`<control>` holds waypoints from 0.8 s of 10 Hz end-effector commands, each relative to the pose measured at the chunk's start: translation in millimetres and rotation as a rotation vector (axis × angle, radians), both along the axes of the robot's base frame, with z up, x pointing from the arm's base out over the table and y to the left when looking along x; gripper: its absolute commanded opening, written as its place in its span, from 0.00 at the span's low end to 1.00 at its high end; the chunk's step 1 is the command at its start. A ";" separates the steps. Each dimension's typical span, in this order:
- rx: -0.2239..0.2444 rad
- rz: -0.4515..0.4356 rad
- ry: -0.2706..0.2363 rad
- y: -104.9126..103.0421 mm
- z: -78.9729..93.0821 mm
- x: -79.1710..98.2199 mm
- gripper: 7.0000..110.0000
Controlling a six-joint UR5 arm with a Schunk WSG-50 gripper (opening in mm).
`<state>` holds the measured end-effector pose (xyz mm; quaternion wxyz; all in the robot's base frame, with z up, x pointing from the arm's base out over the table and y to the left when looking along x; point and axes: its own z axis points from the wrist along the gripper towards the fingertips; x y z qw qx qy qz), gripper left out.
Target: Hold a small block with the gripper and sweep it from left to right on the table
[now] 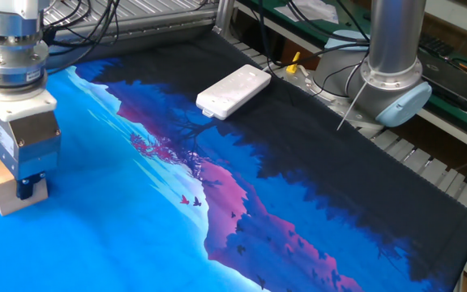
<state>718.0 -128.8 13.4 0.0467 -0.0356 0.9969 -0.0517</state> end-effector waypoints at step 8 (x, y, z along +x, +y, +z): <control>0.087 0.044 -0.030 28.5 56.4 7.4 0.00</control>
